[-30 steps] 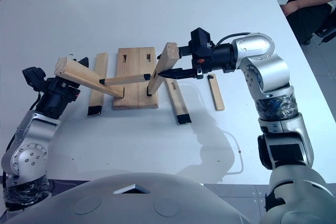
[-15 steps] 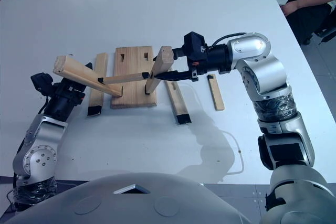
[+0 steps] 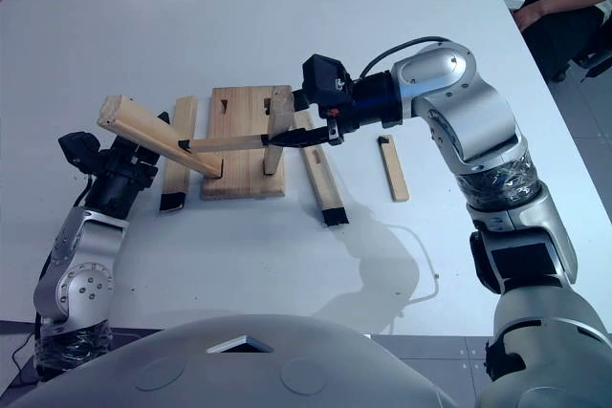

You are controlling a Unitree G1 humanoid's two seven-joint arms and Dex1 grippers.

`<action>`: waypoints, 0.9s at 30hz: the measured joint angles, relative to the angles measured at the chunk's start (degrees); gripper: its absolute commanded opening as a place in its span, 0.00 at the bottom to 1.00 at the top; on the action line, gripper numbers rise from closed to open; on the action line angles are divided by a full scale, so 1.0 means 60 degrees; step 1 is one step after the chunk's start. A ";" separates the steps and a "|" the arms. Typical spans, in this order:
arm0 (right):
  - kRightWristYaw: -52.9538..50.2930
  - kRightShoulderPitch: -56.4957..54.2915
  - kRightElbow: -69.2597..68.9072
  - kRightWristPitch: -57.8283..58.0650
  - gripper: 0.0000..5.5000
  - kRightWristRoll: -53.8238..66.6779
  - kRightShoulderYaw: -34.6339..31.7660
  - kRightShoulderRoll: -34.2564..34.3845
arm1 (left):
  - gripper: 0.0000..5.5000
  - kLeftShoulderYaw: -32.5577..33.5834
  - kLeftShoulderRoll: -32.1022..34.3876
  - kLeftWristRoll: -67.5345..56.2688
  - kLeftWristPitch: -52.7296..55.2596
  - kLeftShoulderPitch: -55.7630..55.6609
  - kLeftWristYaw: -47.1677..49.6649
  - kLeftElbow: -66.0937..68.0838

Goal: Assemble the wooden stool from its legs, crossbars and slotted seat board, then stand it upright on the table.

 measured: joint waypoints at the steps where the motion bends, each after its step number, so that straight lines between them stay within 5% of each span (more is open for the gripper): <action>1: -0.0062 -0.0060 -0.0053 0.0133 0.36 -0.0018 0.0048 0.0013 | 0.60 -0.0021 -0.0042 0.0041 -0.0061 0.0002 0.0022 0.0016; 21: -0.0527 -0.0436 0.0310 0.1425 0.36 -0.0259 0.0125 0.0481 | 0.60 -0.0211 0.0109 0.0568 -0.0538 -0.0443 0.0188 0.0632; 27: -0.1182 0.0169 0.0626 0.0412 0.55 -0.0355 0.0014 0.1226 | 0.60 -0.0539 0.0402 0.0607 -0.0494 -0.0851 -0.0078 0.1115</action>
